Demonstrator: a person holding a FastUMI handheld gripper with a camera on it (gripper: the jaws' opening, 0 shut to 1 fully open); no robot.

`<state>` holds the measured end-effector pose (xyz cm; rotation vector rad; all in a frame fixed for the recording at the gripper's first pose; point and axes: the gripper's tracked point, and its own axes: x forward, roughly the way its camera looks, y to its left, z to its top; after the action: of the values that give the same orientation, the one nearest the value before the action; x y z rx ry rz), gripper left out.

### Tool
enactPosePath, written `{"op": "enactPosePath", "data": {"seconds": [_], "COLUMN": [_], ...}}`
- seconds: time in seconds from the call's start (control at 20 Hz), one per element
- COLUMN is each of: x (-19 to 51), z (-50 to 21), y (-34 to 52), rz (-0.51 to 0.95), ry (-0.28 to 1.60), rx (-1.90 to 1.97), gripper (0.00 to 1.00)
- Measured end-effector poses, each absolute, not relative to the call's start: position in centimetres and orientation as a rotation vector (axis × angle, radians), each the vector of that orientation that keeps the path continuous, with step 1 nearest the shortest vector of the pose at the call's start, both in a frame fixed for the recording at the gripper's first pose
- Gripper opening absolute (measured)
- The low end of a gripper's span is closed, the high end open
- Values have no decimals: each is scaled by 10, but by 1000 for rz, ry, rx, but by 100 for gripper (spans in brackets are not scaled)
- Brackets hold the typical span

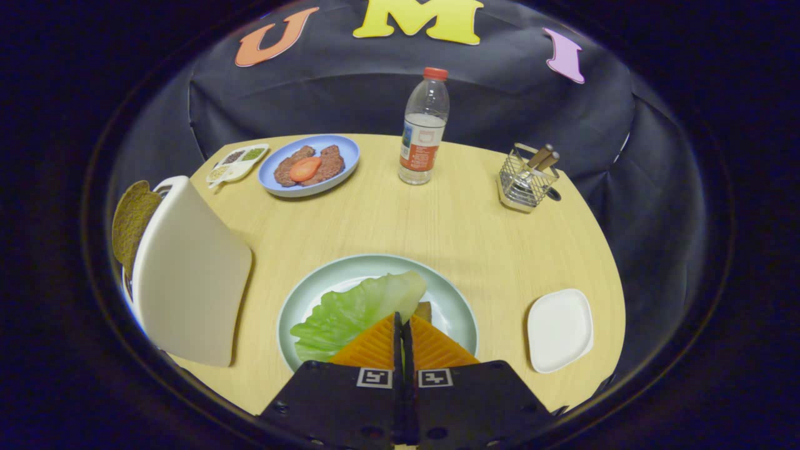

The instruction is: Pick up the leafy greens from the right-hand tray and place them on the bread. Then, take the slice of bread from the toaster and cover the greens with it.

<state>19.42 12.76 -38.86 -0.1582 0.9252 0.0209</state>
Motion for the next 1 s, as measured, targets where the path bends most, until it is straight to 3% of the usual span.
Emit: {"op": "enactPosePath", "data": {"seconds": [0.2,0.25,0.3,0.35,0.75,1.0], "x": [195,194,192,186,147,126], "z": [-384,-376,-369,-360,-269,-222], "y": [119,118,119,123,193,283], "rz": [-41,-54,-52,-47,2,112], "ry": [900,876,857,839,679,643], "rx": [-142,-141,-140,-141,-79,-28], "gripper": [15,32,36,52,97,98]}}
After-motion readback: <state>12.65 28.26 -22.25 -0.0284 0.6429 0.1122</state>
